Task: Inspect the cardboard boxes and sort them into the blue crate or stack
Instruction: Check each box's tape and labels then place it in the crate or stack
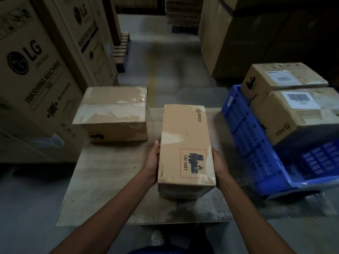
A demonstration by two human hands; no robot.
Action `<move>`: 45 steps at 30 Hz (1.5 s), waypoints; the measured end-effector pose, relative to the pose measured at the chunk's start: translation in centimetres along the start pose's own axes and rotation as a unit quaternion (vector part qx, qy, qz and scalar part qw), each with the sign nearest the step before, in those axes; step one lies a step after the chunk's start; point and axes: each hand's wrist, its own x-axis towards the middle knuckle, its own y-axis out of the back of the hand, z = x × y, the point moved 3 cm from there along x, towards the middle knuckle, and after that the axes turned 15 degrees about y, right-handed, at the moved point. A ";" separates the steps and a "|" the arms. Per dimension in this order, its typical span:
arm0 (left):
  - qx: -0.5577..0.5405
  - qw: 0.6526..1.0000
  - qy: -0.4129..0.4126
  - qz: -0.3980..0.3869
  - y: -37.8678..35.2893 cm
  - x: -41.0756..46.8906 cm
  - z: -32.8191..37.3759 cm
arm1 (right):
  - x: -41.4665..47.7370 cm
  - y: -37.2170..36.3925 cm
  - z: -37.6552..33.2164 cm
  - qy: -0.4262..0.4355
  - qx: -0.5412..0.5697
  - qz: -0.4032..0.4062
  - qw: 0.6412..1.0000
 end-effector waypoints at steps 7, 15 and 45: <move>0.086 0.990 -0.018 0.111 -1.3 4.1 6.5 | 3.5 -1.1 -4.4 -0.012 -0.065 -0.046 0.997; 0.101 0.993 -0.054 0.010 -4.5 3.0 10.2 | 4.6 -2.2 -6.7 0.020 0.033 -0.095 0.995; 0.691 0.553 -0.427 0.185 -6.3 -5.6 5.9 | -2.4 -3.9 -10.8 0.409 -0.581 -0.157 0.686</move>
